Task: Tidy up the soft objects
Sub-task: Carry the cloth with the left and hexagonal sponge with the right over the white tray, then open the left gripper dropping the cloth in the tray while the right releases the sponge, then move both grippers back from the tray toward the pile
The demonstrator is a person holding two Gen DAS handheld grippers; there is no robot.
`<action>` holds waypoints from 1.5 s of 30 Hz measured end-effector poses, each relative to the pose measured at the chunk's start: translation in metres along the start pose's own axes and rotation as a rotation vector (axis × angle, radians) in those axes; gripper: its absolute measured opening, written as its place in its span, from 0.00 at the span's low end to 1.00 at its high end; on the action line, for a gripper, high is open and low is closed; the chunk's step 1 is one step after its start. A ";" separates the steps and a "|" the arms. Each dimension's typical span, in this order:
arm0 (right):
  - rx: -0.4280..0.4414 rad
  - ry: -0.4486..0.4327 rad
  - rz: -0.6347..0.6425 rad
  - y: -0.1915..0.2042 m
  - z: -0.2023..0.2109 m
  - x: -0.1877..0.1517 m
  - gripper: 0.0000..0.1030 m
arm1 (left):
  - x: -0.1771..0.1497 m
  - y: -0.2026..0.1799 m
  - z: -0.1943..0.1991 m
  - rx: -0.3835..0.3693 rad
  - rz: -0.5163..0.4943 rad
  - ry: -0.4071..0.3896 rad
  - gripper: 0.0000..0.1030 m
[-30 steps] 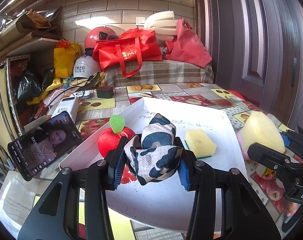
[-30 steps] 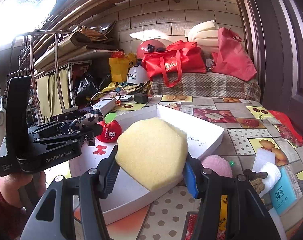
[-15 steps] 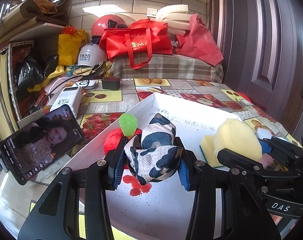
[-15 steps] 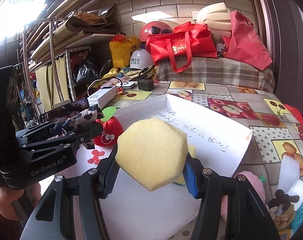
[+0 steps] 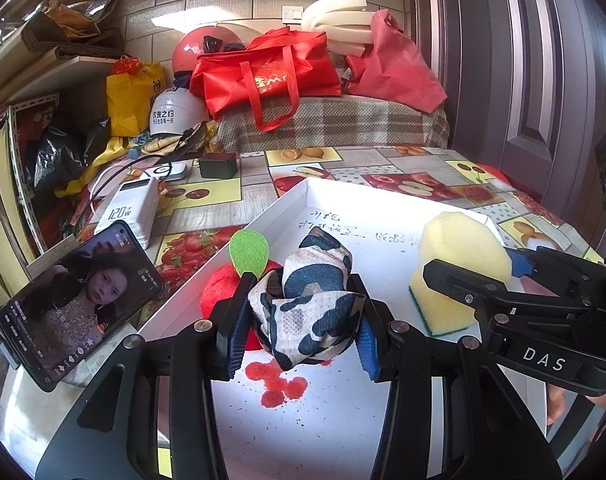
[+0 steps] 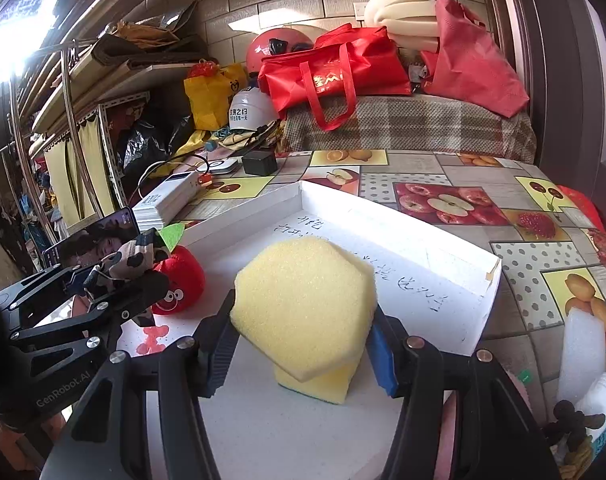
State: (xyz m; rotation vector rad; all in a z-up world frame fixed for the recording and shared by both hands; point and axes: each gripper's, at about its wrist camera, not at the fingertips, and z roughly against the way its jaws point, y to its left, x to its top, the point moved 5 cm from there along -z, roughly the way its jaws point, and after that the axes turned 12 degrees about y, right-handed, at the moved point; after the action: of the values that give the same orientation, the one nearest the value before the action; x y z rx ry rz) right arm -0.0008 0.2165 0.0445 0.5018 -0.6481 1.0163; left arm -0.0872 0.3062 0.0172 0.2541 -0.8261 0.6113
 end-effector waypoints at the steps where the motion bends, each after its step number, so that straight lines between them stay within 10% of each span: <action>1: 0.000 -0.001 0.001 0.000 0.000 0.000 0.57 | 0.000 -0.001 0.000 0.002 -0.003 -0.002 0.43; 10: -0.016 -0.004 -0.003 -0.002 0.001 0.003 0.70 | 0.001 0.001 0.006 0.016 0.015 -0.025 0.50; 15: -0.035 -0.055 -0.054 -0.010 0.009 0.003 0.88 | 0.000 0.010 0.023 0.059 0.062 -0.109 1.00; 18: -0.069 -0.065 -0.084 -0.015 0.010 0.004 1.00 | -0.001 0.010 0.028 0.072 0.056 -0.139 1.00; 45: -0.139 -0.265 -0.037 -0.003 0.050 -0.004 1.00 | -0.008 0.023 0.046 0.133 0.123 -0.238 1.00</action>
State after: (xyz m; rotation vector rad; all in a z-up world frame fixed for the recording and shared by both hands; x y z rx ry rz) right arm -0.0121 0.1797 0.0770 0.5283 -0.9353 0.8697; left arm -0.1335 0.3014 0.0413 0.4054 -1.0368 0.7624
